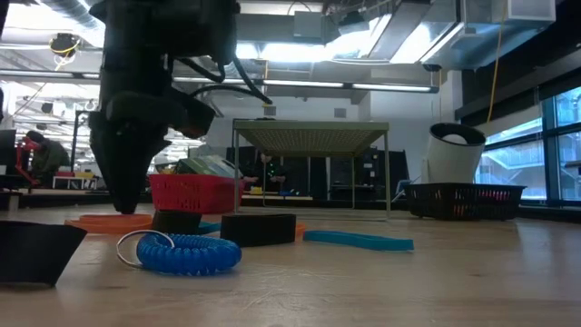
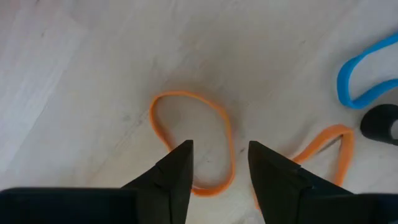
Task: Pick & Place Office Desk Supplies
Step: Put the orange rubber band into the black bin
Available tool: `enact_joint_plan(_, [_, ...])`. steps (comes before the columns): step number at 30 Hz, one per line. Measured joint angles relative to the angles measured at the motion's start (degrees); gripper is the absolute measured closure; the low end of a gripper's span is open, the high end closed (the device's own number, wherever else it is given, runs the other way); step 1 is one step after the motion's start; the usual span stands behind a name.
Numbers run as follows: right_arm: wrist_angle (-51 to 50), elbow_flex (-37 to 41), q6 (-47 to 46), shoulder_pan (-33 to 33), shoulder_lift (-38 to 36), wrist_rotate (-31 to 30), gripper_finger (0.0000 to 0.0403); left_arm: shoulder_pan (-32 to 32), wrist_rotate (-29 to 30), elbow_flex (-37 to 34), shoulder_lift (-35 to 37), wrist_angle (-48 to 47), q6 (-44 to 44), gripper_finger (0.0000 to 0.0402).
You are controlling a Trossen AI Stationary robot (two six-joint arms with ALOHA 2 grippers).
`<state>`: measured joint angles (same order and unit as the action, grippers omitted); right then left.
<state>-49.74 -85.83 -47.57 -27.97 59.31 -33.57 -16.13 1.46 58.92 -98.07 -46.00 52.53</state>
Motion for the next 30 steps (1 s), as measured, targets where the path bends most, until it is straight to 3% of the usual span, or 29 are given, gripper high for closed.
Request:
enact_joint_plan(8, [0.3,0.0,-0.1,0.0,0.0,0.0,0.0294,2.0,-1.0,0.0,-1.3,1.9,-1.3,0.0226])
enact_joint_plan(18, [0.4,0.0,-0.2,0.0,0.0,0.2,0.0294,2.4,-3.5,0.2,-6.6,1.1,-1.0,0.0249])
enact_joint_plan(22, [0.4,0.0,-0.1,0.0,0.0,0.2,0.0294,2.8,-4.4,0.1,-6.8,1.1,-0.9,0.0283])
enact_joint_plan(28, [0.4,0.0,0.1,0.0,0.0,0.1,0.0294,4.1,-6.7,0.0,-6.9,1.2,-4.2,0.0382])
enact_joint_plan(30, [0.4,0.0,0.4,0.0,0.0,0.1,0.0294,4.4,-7.1,0.0,-6.9,1.3,-5.1,0.0394])
